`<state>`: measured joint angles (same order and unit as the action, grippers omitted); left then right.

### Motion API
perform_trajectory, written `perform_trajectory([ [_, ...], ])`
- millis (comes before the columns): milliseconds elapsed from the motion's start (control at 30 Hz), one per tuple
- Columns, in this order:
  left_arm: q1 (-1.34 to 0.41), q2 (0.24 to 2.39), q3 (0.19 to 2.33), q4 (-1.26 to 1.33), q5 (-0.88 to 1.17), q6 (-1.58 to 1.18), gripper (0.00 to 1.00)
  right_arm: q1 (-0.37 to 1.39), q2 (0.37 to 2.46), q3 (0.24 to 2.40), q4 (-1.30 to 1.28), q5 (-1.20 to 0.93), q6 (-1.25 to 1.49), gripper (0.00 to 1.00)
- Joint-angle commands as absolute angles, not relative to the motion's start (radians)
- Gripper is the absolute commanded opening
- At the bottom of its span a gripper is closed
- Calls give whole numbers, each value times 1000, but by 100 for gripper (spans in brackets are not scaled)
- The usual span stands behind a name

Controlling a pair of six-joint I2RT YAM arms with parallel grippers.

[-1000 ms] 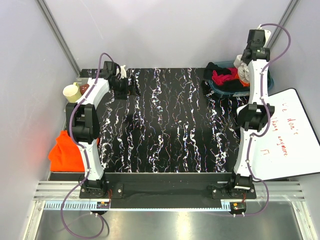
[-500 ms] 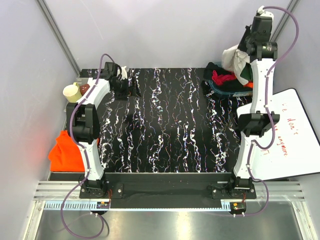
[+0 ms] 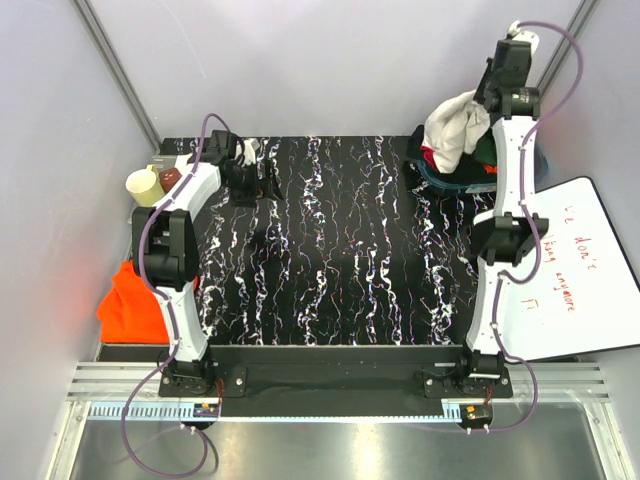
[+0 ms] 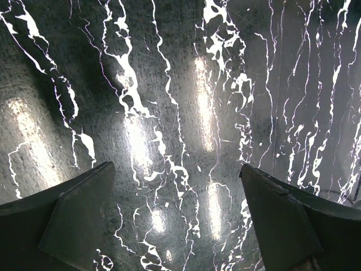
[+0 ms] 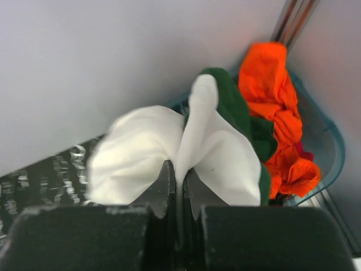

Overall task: Fold and stack the t-shirts
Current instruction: Grab the tshirt from the pile

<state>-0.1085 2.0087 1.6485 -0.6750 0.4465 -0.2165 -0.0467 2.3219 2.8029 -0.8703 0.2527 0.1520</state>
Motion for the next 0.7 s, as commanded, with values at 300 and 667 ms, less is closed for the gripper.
perform_trajectory([
  [300, -112, 1942, 1637, -635, 492, -218, 99, -97, 2471, 2815, -815, 339, 146, 82],
  [667, -112, 1963, 1641, -635, 514, -221, 99, -86, 2417, 2766, -811, 143, 215, 84],
])
